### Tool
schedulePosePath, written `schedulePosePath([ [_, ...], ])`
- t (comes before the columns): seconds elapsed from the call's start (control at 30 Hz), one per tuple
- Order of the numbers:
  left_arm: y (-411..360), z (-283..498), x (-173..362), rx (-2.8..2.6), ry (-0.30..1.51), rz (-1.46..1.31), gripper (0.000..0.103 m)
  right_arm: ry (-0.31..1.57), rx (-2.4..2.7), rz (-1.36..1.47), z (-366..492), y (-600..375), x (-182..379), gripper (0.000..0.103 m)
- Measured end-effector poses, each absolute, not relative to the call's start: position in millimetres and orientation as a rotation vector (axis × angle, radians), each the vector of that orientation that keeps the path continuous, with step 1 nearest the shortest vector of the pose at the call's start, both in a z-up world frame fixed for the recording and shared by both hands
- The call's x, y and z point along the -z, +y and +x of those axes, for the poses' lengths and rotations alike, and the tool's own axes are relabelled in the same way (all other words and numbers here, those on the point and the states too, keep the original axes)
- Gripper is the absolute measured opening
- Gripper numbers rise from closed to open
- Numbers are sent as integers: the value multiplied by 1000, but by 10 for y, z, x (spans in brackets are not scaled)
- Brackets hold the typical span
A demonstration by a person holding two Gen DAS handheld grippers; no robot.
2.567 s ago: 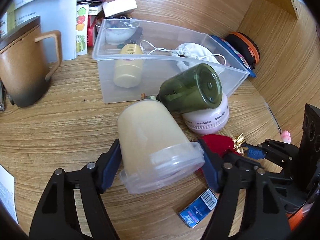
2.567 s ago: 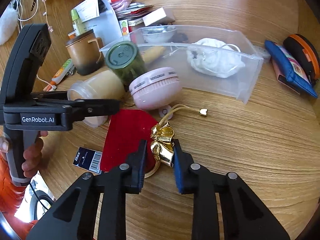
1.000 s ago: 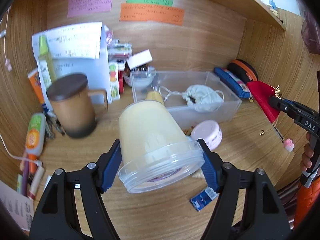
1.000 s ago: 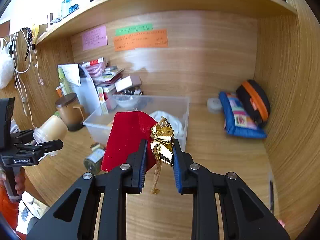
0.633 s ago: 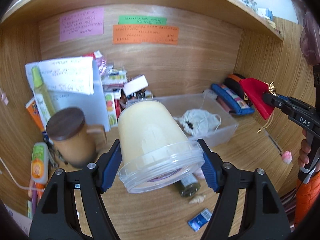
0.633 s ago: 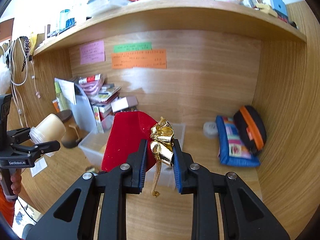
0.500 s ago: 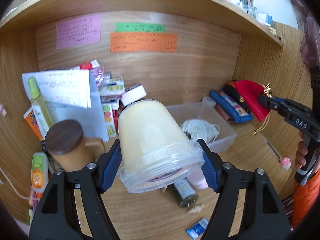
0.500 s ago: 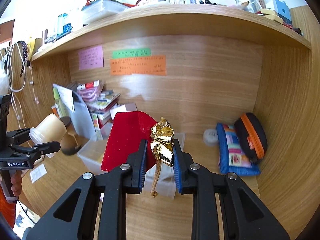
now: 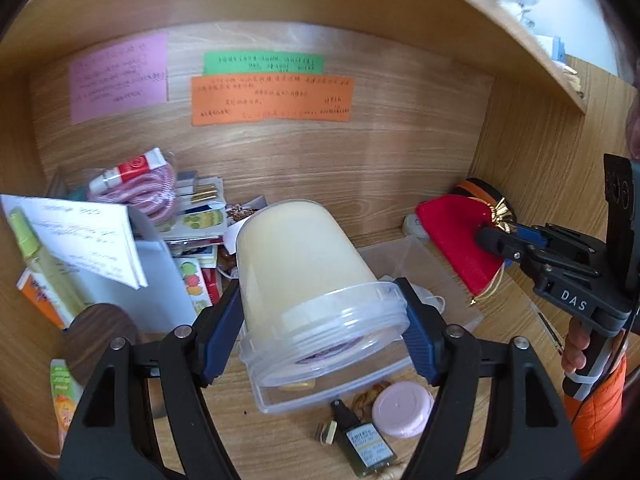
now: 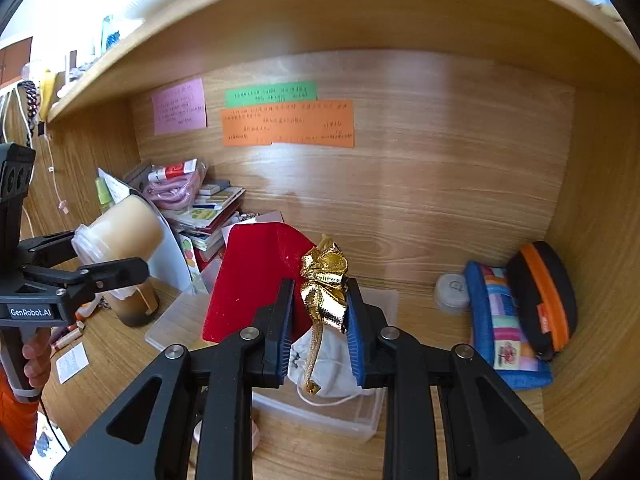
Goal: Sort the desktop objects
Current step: 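Carry the jar with left tool while right tool carries red pouch toward bin, then lower the jar and red pouch into the clear bin and open both tools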
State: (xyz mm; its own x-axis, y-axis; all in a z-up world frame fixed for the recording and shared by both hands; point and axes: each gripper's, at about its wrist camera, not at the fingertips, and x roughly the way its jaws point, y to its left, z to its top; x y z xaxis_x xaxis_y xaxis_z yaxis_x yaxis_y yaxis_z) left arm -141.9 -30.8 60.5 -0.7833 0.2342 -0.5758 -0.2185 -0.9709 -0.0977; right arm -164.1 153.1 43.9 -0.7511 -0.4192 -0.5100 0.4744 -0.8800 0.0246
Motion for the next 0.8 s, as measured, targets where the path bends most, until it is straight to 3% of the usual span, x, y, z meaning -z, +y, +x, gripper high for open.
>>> schedulePosePath([
  [0.8, -36, -2303, 194, -2586, 49, -1179, 72, 265, 2490, 988, -2471, 1312, 391, 21],
])
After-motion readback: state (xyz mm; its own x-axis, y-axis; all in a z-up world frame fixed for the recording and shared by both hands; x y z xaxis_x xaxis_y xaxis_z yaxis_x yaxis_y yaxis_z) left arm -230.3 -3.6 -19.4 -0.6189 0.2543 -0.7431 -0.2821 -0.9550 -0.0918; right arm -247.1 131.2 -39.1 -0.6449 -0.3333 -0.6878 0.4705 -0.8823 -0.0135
